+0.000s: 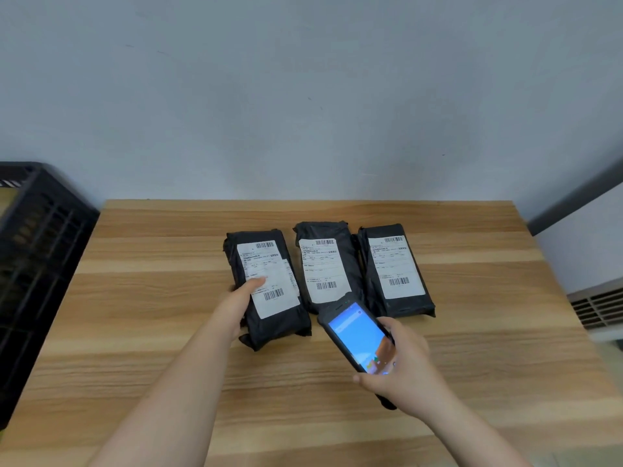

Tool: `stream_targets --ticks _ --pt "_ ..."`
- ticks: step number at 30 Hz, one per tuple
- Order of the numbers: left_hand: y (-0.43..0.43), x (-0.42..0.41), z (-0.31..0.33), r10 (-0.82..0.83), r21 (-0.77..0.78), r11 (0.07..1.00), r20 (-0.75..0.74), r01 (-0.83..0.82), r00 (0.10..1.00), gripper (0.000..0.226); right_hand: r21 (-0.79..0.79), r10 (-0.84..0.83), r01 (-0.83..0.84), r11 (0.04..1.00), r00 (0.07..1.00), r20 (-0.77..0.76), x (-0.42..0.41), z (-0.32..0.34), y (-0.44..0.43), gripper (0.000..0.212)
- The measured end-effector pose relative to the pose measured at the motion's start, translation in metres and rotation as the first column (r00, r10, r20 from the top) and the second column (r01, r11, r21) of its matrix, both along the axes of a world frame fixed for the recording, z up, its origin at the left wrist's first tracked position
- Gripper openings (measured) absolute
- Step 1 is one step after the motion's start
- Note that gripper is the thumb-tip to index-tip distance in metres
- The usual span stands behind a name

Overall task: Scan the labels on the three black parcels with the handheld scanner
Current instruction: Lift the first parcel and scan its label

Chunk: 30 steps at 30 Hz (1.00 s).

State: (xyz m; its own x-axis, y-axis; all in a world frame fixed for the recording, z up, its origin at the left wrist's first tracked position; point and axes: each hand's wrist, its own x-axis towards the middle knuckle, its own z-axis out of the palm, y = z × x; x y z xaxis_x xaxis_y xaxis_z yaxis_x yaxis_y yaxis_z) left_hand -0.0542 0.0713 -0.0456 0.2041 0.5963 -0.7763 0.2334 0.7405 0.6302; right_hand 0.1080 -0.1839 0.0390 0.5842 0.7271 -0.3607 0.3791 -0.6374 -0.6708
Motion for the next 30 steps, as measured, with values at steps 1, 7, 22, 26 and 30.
stream_targets --ticks 1,7,22,26,30 --pt "-0.001 -0.003 0.004 0.039 0.035 0.999 0.016 -0.039 0.999 0.053 -0.007 0.015 -0.015 1.000 1.000 -0.010 -0.002 0.003 -0.001 0.101" --pt "-0.002 -0.016 0.033 0.139 0.177 0.967 0.227 -0.181 0.964 0.047 0.016 0.097 -0.097 0.995 0.993 -0.069 -0.009 0.023 -0.008 0.089" --pt "-0.003 -0.029 0.074 0.094 0.292 0.935 0.345 -0.202 0.934 0.056 0.012 0.191 -0.190 0.982 0.981 -0.032 -0.015 0.055 -0.020 0.090" --pt "-0.005 -0.030 0.078 0.110 0.300 0.928 0.347 -0.222 0.931 0.055 0.007 0.197 -0.197 0.980 0.979 -0.047 -0.016 0.059 -0.021 0.089" --pt "-0.008 -0.028 0.081 0.107 0.313 0.925 0.334 -0.218 0.937 0.050 0.001 0.195 -0.195 0.981 0.980 -0.034 -0.016 0.060 -0.023 0.090"
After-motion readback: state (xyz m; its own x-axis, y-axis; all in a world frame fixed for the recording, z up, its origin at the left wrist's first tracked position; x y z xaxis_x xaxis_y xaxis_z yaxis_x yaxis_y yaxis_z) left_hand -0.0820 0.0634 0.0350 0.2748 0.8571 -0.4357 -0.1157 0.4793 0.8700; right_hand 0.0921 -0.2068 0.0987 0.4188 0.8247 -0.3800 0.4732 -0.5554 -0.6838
